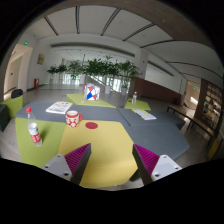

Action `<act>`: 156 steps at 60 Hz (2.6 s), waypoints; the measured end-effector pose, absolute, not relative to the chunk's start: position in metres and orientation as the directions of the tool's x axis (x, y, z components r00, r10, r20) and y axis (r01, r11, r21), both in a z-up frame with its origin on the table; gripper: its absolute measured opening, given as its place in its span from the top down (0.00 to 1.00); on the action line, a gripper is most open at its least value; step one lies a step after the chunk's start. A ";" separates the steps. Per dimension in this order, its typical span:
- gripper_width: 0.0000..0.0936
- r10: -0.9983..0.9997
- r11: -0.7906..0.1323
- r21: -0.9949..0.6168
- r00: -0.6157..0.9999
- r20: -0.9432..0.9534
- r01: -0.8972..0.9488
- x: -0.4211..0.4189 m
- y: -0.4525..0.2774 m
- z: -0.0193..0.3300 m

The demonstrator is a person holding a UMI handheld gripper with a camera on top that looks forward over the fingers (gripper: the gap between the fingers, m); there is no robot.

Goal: Pour water

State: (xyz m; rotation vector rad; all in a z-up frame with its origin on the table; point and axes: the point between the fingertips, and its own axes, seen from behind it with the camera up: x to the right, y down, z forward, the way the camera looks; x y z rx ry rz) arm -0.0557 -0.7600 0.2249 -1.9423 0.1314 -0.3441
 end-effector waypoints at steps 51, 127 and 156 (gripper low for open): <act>0.09 0.147 -0.333 -0.939 0.988 0.039 0.086 -0.406 -0.599 0.086; 0.66 0.281 -0.487 0.003 -0.160 -0.946 -0.873 -0.403 -0.389 0.320; 0.66 0.054 -0.441 0.493 -0.571 -0.819 -0.750 -0.334 -0.346 0.245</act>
